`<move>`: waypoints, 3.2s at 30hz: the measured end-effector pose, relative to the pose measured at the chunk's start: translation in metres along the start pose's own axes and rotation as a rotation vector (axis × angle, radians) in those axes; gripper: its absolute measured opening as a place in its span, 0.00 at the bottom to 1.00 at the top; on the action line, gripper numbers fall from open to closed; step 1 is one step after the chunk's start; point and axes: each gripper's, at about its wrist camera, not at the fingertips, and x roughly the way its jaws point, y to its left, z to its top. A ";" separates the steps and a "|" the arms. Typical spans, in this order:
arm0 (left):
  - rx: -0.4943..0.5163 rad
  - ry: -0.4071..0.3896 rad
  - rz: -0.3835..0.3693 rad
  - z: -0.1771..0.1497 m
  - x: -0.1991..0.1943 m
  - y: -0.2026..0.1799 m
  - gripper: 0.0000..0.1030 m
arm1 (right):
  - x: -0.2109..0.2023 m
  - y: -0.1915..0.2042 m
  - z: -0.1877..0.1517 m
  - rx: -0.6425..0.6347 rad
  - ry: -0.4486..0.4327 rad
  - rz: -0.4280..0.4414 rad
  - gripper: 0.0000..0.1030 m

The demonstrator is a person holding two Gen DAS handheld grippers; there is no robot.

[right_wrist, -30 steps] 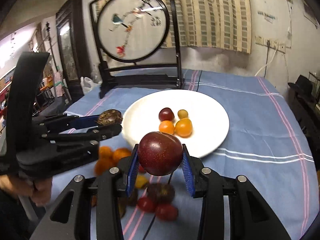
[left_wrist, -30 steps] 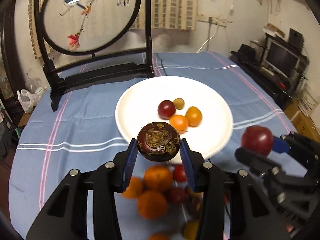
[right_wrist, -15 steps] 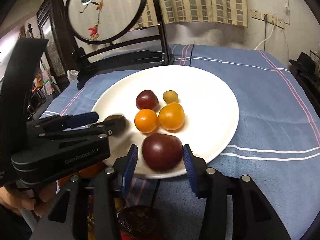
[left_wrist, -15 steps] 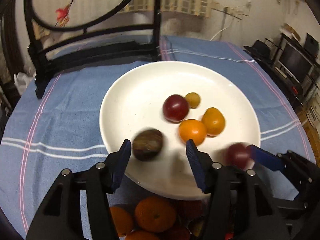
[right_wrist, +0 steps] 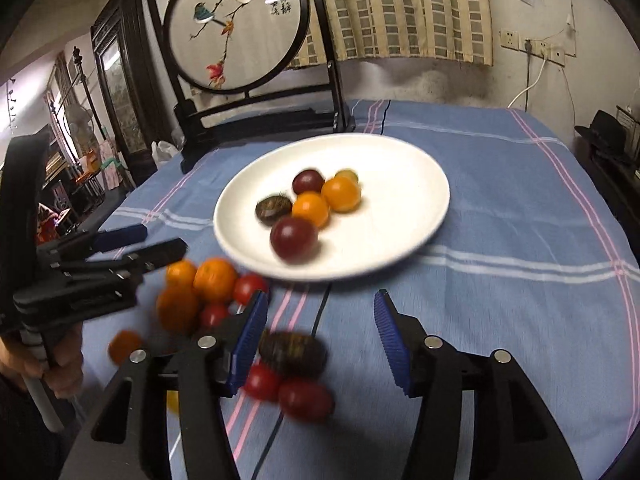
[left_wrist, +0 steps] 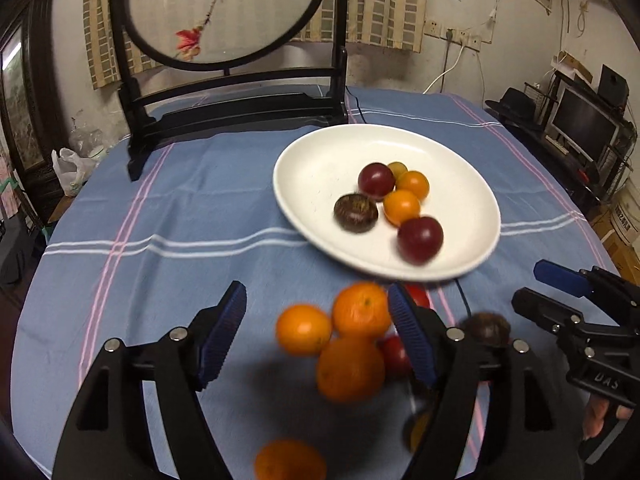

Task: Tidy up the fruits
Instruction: 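Release the mangosteen and dark-red plum onto the white plate, then grasp an orange with the left tool while the right tool grasps a yellow-green citrus, then release the orange and yellow-green citrus onto the white plate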

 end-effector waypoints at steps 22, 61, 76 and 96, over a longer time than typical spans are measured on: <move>-0.082 0.033 0.000 -0.079 -0.040 0.044 0.74 | 0.005 0.091 -0.055 -0.147 0.176 0.092 0.54; 0.028 -0.009 -0.062 0.003 -0.021 -0.024 0.40 | -0.041 0.024 0.006 -0.059 -0.075 0.028 0.38; -0.038 0.110 -0.046 0.047 0.083 -0.036 0.41 | 0.050 -0.004 0.045 0.007 -0.025 -0.021 0.38; -0.042 0.016 -0.039 0.013 0.029 -0.029 0.72 | 0.017 -0.012 0.019 0.027 -0.048 -0.019 0.54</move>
